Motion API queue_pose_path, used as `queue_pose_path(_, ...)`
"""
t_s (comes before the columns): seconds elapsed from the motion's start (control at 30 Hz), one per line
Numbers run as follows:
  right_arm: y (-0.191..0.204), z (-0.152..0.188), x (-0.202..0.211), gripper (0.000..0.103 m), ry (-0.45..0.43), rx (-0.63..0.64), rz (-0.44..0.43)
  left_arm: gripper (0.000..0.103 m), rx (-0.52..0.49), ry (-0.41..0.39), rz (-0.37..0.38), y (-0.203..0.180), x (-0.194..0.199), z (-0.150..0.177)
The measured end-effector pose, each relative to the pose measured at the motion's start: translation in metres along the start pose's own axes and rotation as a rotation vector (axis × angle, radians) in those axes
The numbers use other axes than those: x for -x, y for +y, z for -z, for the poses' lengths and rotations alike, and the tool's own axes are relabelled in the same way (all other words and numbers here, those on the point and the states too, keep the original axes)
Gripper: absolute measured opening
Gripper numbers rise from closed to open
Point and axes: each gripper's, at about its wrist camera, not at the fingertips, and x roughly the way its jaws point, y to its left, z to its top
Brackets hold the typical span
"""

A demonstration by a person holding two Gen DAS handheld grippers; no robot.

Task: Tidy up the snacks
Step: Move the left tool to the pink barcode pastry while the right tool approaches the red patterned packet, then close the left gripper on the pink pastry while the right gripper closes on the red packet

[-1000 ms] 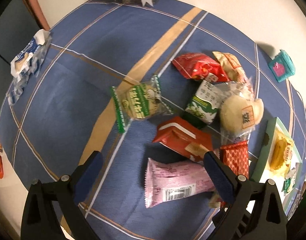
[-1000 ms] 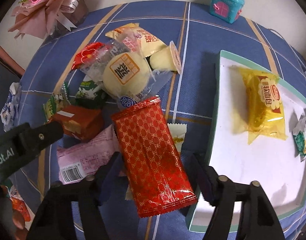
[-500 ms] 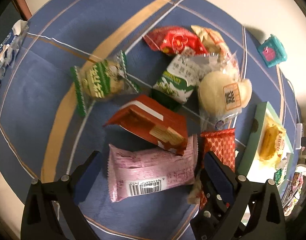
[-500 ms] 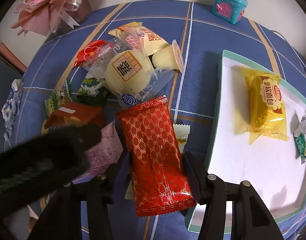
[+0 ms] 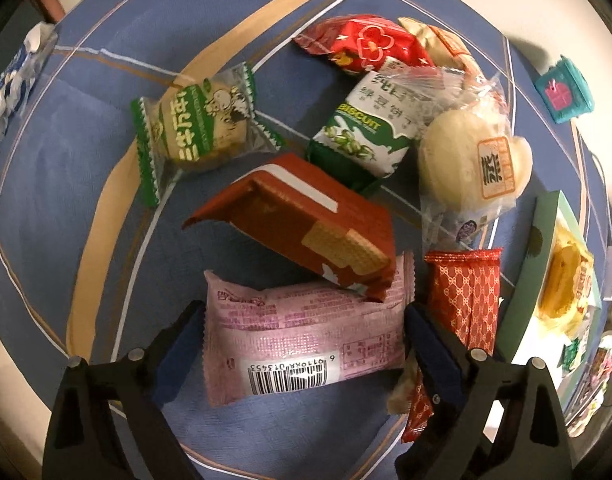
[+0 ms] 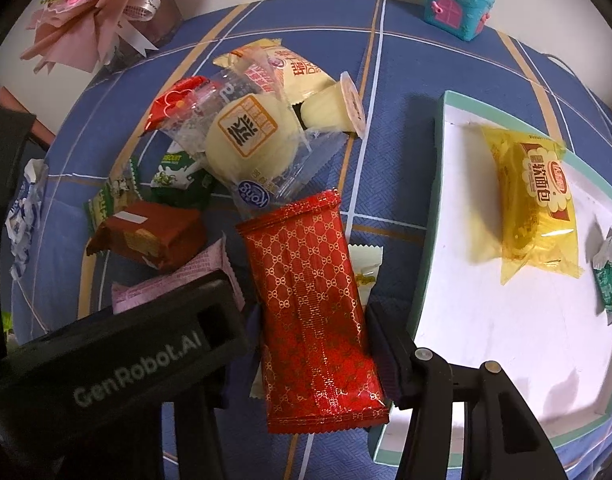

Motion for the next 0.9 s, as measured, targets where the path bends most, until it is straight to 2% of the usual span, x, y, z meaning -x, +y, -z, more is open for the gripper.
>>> queue_pose_path(0.1,0.0,0.001,-0.002,0.056,0.002,-0.006,-0.007,0.091,0.022,0.001,0.015,0.008,-0.001,0.002)
queue_pose_path(0.33,-0.002,0.0,-0.001,0.056,0.004,-0.011,-0.009,0.087,0.057,-0.008,0.018,0.035,-0.006,-0.005)
queue_pose_path(0.5,-0.003,0.002,-0.006,0.057,0.013,-0.01,-0.01,0.086,0.032,-0.015,-0.004,0.027,-0.008,-0.001)
queue_pose_path(0.6,-0.002,0.003,-0.008,0.057,0.015,-0.001,0.0,0.085,0.028,-0.016,-0.007,0.015,-0.007,-0.009)
queue_pose_path(0.73,0.002,0.005,-0.009,0.058,0.02,0.02,0.014,0.079,0.021,-0.026,0.006,0.011,-0.003,-0.013)
queue_pose_path(0.9,0.003,0.004,-0.007,0.056,0.029,0.004,0.004,0.077,0.02,-0.026,0.019,0.011,0.003,-0.019)
